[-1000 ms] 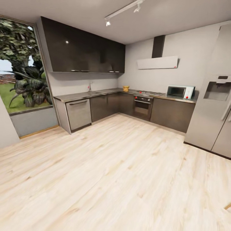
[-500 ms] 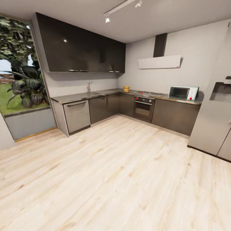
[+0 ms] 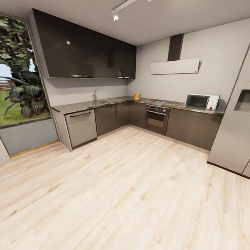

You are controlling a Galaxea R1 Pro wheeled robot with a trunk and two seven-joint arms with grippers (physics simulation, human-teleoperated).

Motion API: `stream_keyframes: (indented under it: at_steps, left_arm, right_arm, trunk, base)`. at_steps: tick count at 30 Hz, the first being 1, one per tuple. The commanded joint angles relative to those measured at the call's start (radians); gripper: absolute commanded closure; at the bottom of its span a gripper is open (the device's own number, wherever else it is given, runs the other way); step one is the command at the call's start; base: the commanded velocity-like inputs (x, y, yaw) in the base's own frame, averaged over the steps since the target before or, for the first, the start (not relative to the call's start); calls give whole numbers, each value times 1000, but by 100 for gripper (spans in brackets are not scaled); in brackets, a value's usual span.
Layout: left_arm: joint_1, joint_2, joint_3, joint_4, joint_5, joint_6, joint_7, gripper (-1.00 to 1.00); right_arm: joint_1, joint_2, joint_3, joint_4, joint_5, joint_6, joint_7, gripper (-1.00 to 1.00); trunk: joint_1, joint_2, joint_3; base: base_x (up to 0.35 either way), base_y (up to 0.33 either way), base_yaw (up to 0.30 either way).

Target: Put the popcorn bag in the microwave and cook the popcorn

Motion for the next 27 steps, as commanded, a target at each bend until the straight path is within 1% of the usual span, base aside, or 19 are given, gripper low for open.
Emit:
stream_keyframes:
  at_steps: [1, 27]
  left_arm:
    - [0, -1, 1, 0, 8, -1, 0, -100]
    - [0, -1, 1, 0, 8, -1, -1, -100]
  right_arm:
    - [0, 0, 1, 1, 0, -4, 0, -100]
    - [0, 0, 0, 1, 1, -4, 0, -100]
  trunk:
    - [1, 0, -1]
    - [1, 0, -1]
  base:
    - [321, 0, 0]
    - [321, 0, 0]
